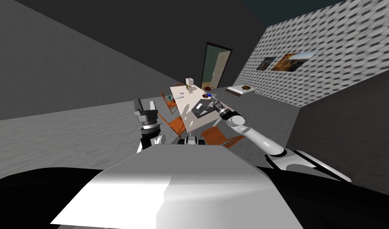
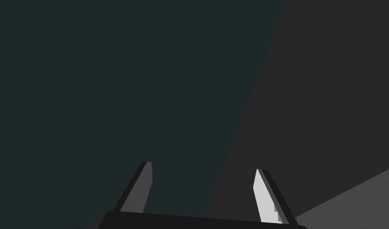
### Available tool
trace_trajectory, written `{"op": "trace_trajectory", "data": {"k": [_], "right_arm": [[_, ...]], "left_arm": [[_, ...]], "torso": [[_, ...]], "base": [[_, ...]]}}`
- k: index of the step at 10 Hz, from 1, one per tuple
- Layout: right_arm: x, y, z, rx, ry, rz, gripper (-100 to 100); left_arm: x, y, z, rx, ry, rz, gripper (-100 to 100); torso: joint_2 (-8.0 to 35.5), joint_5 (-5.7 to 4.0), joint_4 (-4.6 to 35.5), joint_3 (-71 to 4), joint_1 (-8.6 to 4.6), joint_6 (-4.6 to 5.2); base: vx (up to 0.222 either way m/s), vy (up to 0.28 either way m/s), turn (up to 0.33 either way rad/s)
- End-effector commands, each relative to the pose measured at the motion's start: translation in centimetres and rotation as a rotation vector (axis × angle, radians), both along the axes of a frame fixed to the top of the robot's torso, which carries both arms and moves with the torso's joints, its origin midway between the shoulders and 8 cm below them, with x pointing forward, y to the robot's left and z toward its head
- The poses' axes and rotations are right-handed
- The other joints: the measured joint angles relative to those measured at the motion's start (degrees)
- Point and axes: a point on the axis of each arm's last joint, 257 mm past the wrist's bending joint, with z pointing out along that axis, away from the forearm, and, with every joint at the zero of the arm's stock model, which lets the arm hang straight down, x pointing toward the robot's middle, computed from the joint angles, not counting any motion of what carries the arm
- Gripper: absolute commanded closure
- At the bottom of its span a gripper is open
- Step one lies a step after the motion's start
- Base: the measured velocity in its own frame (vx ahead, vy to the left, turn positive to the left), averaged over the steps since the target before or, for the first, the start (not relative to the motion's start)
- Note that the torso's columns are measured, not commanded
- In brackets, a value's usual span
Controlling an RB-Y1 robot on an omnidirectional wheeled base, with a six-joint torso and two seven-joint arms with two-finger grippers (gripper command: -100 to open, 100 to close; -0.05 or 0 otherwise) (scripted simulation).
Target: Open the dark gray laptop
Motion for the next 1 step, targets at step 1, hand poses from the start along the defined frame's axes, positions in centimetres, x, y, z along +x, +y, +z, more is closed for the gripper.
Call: {"op": "trace_trajectory", "data": {"k": [1], "right_arm": [[0.0, 0.0, 0.0, 0.0, 0.0, 0.0, 0]], "left_arm": [[0.0, 0.0, 0.0, 0.0, 0.0, 0.0, 0]], "torso": [[-0.04, -0.01, -0.03, -0.03, -0.01, 0.0]], "base": [[0.0, 0.0, 0.0]]}}
